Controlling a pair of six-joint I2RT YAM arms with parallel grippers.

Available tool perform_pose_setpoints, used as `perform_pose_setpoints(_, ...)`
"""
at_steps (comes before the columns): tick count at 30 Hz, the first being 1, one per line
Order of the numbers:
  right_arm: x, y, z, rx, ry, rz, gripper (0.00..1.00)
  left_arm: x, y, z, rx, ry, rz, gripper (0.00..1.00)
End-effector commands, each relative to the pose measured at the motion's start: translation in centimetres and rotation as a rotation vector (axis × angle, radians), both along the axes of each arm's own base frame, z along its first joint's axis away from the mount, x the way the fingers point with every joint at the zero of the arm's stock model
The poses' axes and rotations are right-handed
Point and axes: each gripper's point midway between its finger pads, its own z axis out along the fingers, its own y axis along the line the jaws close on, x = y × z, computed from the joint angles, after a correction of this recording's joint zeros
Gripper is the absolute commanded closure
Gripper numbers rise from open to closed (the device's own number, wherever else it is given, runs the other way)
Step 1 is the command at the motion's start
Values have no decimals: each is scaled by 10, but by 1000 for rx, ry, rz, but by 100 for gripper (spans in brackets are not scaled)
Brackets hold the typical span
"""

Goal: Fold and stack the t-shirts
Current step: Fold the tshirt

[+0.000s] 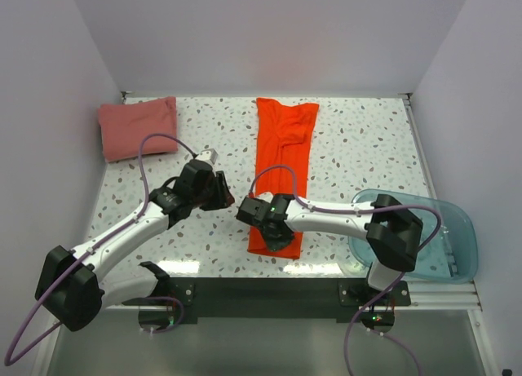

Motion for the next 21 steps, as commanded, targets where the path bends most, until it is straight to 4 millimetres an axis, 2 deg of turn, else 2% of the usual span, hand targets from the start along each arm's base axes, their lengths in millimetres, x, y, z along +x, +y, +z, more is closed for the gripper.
perform_pose_setpoints(1, -9, -2, 2, -33, 52, 40, 83, 3, -2, 4, -25, -18, 7, 53)
perform_pose_setpoints(9, -15, 0, -10, -80, 90, 70, 77, 4, -2, 4, -23, -18, 7, 53)
perform_pose_setpoints(11, -11, 0, -4, -85, 67, 57, 72, 5, -2, 3, -19, -20, 3, 53)
perform_pose_setpoints(14, 0, -5, 18, -64, -11, -3, 54, 4, -8, 2, -35, -12, -25, 53)
perform_pose_setpoints(15, 3, -5, 30, -28, -36, -23, 53, 5, -9, 1, -35, -12, -27, 53)
perform_pose_setpoints(19, 17, -12, 46, 64, -90, -124, 51, 4, -13, -2, -39, -2, -51, 54)
perform_pose_setpoints(21, 23, -18, 40, 101, -85, -185, 50, 5, -14, -3, -40, -1, -55, 54)
